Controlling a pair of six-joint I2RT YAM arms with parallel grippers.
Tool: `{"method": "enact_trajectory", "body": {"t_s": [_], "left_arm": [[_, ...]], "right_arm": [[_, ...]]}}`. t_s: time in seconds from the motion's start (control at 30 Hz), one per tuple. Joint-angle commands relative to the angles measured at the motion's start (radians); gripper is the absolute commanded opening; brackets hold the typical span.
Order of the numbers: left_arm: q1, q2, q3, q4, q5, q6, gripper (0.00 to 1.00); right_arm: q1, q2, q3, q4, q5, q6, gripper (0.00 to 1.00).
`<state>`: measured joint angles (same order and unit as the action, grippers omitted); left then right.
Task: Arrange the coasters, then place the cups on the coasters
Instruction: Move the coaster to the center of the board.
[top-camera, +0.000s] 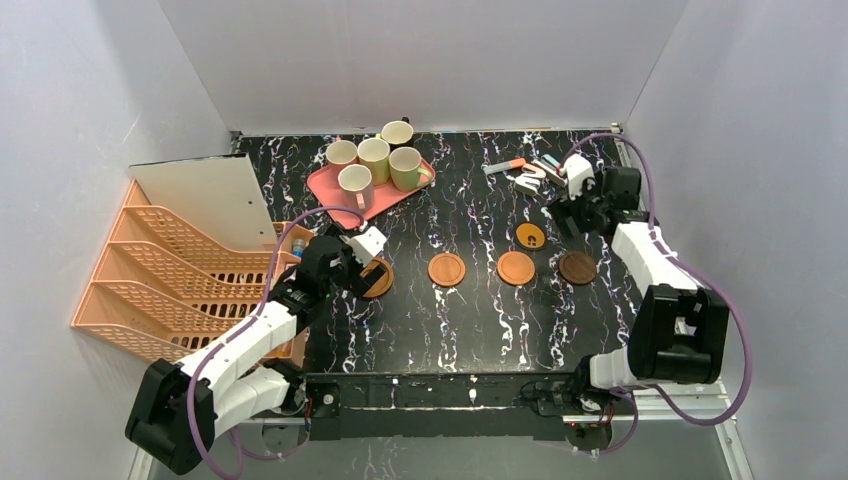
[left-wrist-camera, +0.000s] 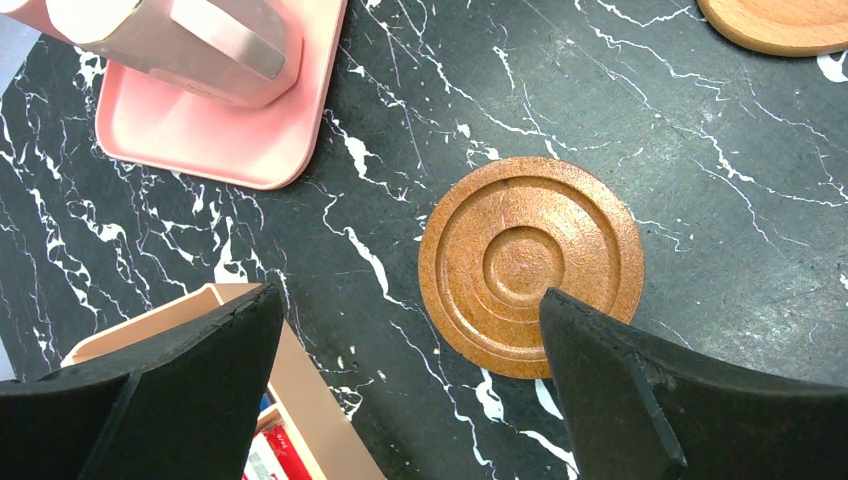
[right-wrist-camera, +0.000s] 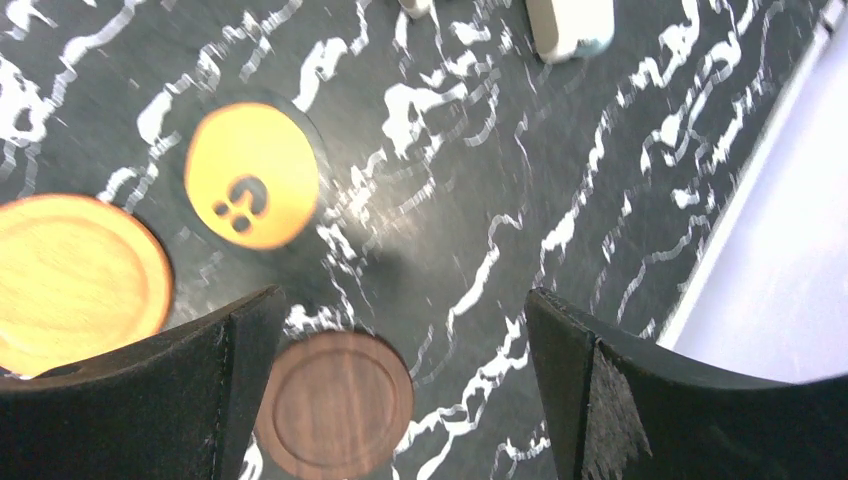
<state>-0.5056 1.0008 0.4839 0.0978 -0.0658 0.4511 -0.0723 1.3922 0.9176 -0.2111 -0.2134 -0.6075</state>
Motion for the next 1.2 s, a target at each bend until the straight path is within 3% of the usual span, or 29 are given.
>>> {"method": "enact_trajectory", "body": {"t_s": [0.0, 0.17, 0.37, 0.93, 1.17], "left_arm": [[0.002, 0.004, 0.002, 0.006, 0.013, -0.012, 0.98], [0.001, 0.003, 0.001, 0.006, 0.008, -0.011, 0.98], [0.002, -0.002, -0.002, 0.009, 0.004, -0.009, 0.98], [0.001, 0.001, -0.005, 0.013, 0.006, -0.008, 0.98], [0.002, -0.016, -0.011, 0.013, 0.005, -0.005, 0.98]], "right_arm": [[0.114, 0.076, 0.090, -0.032, -0.019, 0.075, 0.99], [0.211, 0.179, 0.175, -0.040, -0.026, 0.164, 0.99], [0.243, 0.283, 0.253, -0.052, -0.038, 0.246, 0.99], [0.241, 0.450, 0.226, 0.000, 0.158, 0.219, 0.99], [0.180, 0.488, 0.228, -0.013, 0.172, 0.206, 0.98]]}}
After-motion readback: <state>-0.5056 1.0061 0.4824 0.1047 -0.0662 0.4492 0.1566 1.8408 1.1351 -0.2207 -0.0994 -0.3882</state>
